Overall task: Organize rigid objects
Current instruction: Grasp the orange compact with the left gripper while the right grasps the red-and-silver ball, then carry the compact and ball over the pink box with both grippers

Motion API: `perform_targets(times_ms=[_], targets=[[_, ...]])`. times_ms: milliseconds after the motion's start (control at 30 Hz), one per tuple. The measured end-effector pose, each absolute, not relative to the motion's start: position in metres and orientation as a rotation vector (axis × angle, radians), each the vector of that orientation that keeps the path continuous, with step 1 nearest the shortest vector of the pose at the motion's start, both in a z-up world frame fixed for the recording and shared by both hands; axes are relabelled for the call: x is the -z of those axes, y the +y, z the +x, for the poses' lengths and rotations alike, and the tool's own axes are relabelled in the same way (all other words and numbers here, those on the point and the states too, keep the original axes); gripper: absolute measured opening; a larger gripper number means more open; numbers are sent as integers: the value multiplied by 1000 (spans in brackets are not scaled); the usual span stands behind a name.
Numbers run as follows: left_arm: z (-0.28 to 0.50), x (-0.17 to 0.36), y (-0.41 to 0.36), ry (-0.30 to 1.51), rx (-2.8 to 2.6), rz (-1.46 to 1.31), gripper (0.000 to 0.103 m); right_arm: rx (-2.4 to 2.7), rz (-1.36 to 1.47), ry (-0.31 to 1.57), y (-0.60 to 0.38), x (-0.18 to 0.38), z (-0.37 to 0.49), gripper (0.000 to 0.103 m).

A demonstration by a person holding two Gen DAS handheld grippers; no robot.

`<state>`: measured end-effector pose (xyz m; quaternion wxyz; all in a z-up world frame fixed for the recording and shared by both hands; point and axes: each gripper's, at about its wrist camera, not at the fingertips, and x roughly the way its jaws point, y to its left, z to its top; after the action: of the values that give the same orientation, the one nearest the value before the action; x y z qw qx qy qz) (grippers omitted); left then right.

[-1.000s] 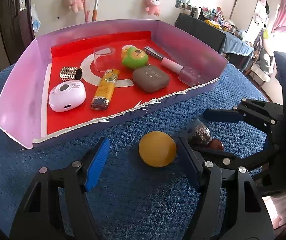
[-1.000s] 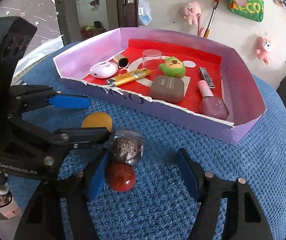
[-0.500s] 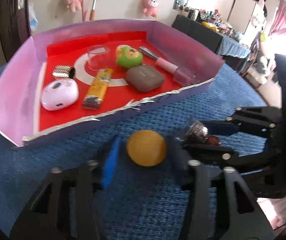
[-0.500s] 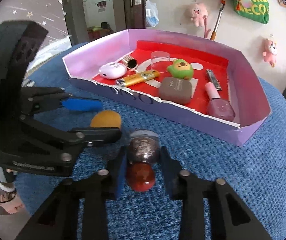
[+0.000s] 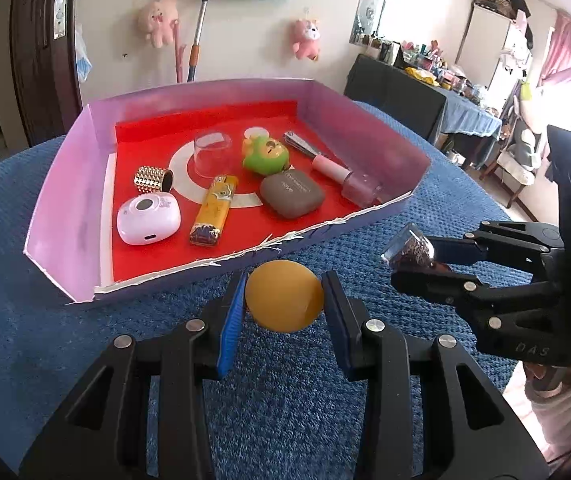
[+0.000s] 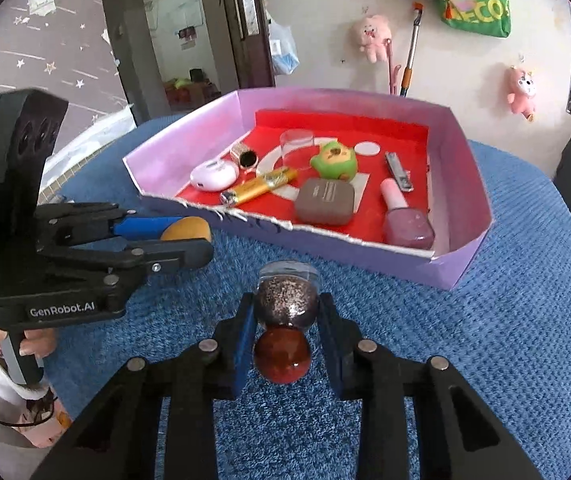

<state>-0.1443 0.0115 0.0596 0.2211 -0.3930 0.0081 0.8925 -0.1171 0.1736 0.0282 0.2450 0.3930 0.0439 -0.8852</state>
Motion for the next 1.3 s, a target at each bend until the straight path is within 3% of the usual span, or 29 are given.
perform_targets(times_ms=[967,1300], targets=[[-134,-70,5,3,-2464,-1063,36,2451,1059,122,172,-34,-102,33],[-211,-124,-6,24,-2472,-1043,36,2452,978,94,175,-81,-140,33]])
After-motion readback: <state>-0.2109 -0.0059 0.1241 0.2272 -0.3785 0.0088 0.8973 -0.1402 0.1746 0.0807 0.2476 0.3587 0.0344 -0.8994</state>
